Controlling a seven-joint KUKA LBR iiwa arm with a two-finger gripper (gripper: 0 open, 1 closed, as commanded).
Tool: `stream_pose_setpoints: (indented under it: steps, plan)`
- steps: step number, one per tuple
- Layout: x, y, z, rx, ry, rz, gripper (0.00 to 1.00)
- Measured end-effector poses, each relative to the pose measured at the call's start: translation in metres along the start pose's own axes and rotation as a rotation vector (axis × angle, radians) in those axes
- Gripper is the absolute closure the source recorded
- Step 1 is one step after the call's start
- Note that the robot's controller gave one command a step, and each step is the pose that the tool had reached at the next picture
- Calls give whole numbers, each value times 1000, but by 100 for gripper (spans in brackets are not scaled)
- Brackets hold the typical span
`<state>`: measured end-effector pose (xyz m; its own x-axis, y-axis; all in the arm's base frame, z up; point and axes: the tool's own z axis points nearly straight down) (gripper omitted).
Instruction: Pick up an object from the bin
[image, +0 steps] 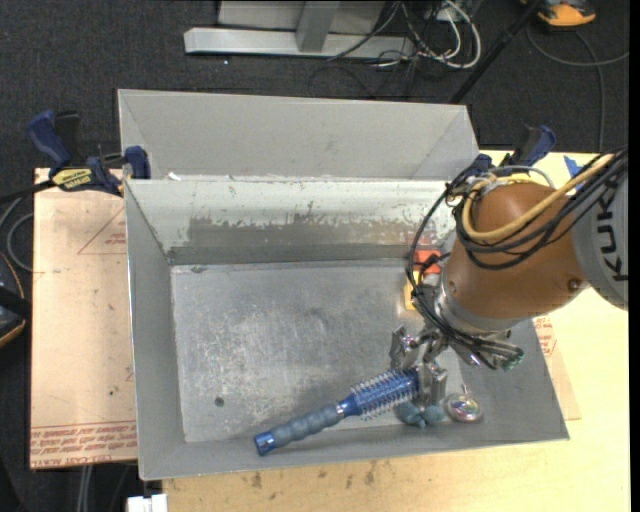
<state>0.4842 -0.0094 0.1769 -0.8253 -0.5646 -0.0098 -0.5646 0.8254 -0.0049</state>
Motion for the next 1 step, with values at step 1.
stream_pose_setpoints:
  steps: [1]
  plan:
    - [-16,16,-184,-2,2,-489,100]
